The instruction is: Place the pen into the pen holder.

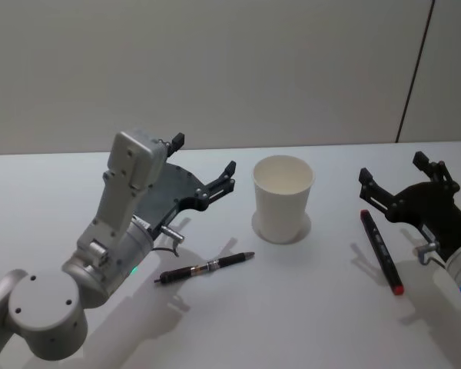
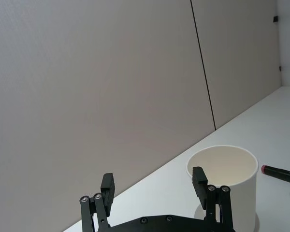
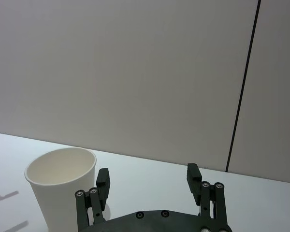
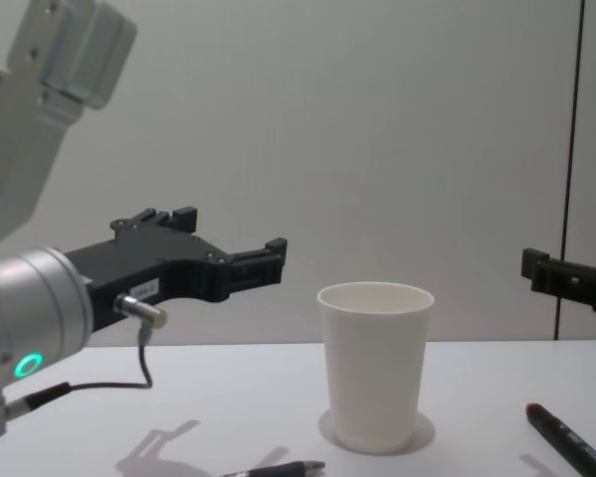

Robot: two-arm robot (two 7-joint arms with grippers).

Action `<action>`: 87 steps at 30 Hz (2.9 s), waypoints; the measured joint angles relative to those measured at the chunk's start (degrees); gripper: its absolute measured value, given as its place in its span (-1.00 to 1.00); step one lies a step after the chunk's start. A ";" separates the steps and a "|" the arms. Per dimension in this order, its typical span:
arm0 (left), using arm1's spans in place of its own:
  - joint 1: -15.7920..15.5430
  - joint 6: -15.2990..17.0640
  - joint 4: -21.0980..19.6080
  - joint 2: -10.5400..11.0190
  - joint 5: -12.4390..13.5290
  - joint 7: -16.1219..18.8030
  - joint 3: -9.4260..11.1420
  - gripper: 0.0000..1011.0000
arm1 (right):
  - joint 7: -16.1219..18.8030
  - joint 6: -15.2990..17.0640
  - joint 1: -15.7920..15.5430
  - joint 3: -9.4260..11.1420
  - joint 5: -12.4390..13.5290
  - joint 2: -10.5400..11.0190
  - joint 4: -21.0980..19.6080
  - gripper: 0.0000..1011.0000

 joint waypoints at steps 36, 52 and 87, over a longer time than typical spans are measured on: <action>3.57 -2.00 0.01 7.42 -6.65 -15.48 -3.48 0.98 | 0.00 0.00 0.00 0.00 0.00 0.00 0.00 0.98; 3.75 -1.62 1.68 8.85 -8.77 -22.96 -3.98 0.98 | 0.00 0.00 0.00 0.00 0.00 0.00 0.00 0.98; -1.16 6.63 7.21 8.43 -2.04 -36.59 -3.20 0.98 | 0.00 0.00 0.00 0.00 0.00 0.00 0.00 0.98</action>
